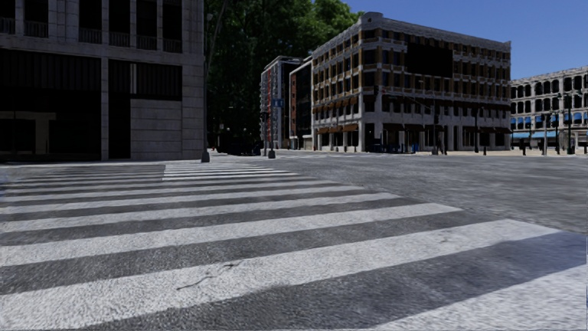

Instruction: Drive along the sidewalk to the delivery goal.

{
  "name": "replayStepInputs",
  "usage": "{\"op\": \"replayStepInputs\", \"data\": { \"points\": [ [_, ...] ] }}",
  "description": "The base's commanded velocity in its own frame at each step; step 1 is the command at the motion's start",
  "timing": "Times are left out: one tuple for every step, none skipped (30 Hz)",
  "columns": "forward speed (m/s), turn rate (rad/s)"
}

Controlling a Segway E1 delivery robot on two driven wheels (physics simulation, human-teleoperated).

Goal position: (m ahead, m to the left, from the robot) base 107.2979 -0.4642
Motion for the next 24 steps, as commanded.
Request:
{"op": "replayStepInputs", "data": {
  "points": [
    [1.39, 0.58],
    [1.39, 0.58],
    [1.39, 0.57],
    [1.39, 0.56],
    [1.39, 0.51],
    [1.39, 0.51],
    [1.39, 0.42],
    [1.39, 0.38],
    [1.39, 0.37],
    [1.39, 0.36],
    [1.39, 0.36],
    [1.39, 0.36],
    [1.39, 0.36],
    [1.39, 0.36],
    [1.39, 0.36],
    [1.39, 0.36],
    [1.39, 0.35],
    [1.39, 0.35],
    [1.39, 0.35],
    [1.39, 0.35],
    [1.40, 0.35],
    [1.40, 0.35],
    [1.40, 0.35],
    [1.40, 0.35]
  ]
}}
